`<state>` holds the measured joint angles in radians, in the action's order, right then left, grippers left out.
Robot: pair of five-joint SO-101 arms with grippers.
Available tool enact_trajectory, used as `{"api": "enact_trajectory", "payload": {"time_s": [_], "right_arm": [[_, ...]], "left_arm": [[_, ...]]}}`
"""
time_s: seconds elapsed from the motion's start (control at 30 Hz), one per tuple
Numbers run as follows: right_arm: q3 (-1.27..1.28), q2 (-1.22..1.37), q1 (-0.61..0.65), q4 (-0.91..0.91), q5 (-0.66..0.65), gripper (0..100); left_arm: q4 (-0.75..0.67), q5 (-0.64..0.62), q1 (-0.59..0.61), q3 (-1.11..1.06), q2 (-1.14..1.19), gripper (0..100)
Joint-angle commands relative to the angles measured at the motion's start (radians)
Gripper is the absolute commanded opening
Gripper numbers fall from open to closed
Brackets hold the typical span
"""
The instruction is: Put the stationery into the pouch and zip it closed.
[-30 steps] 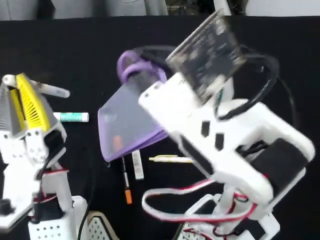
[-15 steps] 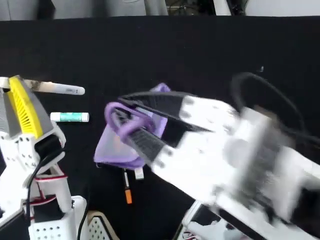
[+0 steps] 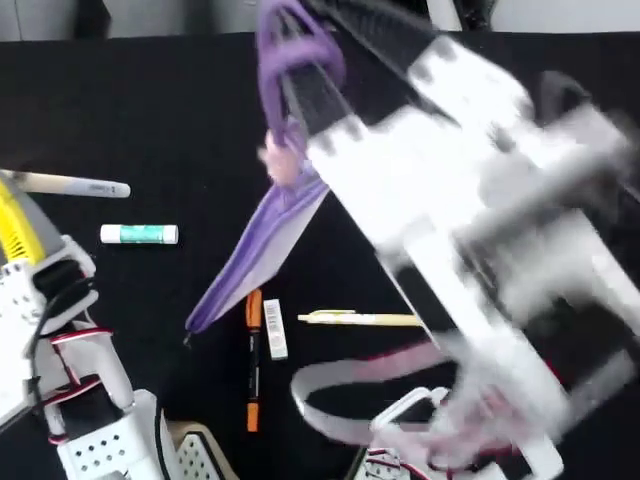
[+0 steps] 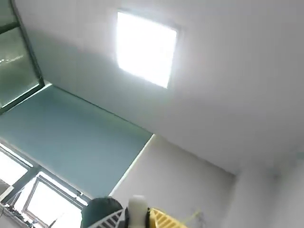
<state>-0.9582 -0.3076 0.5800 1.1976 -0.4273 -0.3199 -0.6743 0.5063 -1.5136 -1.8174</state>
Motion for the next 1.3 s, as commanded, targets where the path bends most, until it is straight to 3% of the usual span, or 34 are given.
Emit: {"api": "enact_trajectory", "payload": {"time_s": [0.0,0.43,0.73,1.27], "right_arm": [[-0.025,0.079,-0.025,-0.121,-0.008,2.5],[-0.120,0.242,0.040,-0.333,-0.008,2.5],[-0.186,0.179,0.080,0.092,0.097,1.2],[-0.163,0.150,0.037,0.483,0.098,1.1]], "left_arm": [[-0.014,-0.150,0.054,-0.008,-0.006,3],[-0.012,-0.164,0.058,-0.031,-0.006,3],[-0.012,-0.164,0.059,-0.041,-0.006,3],[-0.012,-0.164,0.053,-0.048,-0.006,3]]}}
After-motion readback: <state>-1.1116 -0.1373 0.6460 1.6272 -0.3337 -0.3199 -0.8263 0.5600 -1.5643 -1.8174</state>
